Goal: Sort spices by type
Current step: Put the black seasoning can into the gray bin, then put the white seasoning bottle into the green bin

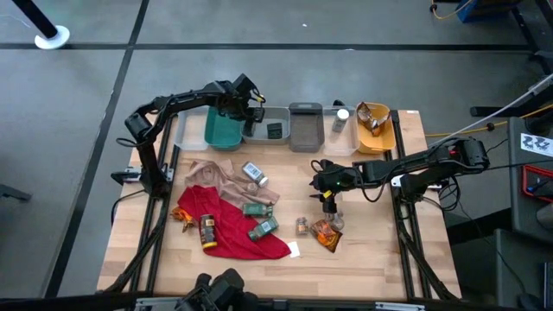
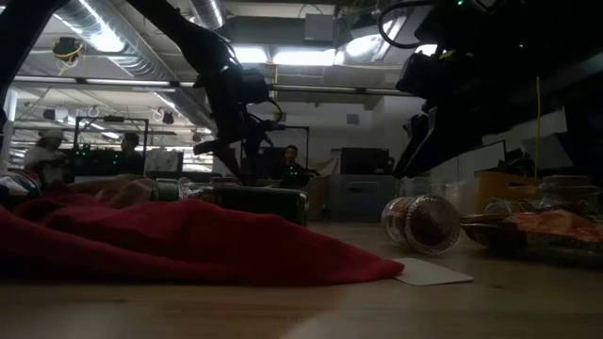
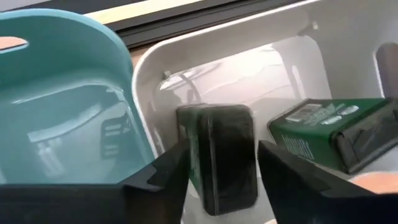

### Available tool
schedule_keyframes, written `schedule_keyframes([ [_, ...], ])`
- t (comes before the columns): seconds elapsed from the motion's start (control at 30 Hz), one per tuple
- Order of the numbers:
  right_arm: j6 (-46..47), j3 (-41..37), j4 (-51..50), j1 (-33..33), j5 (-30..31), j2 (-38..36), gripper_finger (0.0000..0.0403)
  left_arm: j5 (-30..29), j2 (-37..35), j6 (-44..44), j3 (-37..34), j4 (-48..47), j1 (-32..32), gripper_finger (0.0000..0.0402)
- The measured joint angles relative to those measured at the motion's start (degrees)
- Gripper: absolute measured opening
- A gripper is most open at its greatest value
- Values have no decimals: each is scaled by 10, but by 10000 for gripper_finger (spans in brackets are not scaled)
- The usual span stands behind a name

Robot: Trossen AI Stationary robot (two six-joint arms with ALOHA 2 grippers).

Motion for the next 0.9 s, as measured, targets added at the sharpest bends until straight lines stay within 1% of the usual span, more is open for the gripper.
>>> schedule_keyframes([
  [0.1,0,0,0,0,0,0,205,-1,0,-13,0,0,0,195],
  [0.23,0,0,-1,0,0,0,205,-1,0,-15,0,1,1,206],
  [0.4,0,0,-1,0,0,0,205,8,0,8,0,2,6,207],
  [0.53,0,0,-1,0,0,0,205,50,0,36,0,2,11,208],
  [0.63,0,0,-1,0,0,0,205,68,-3,62,0,1,11,208],
  [0.9,0,0,-1,0,0,0,205,72,-38,112,1,3,8,208],
])
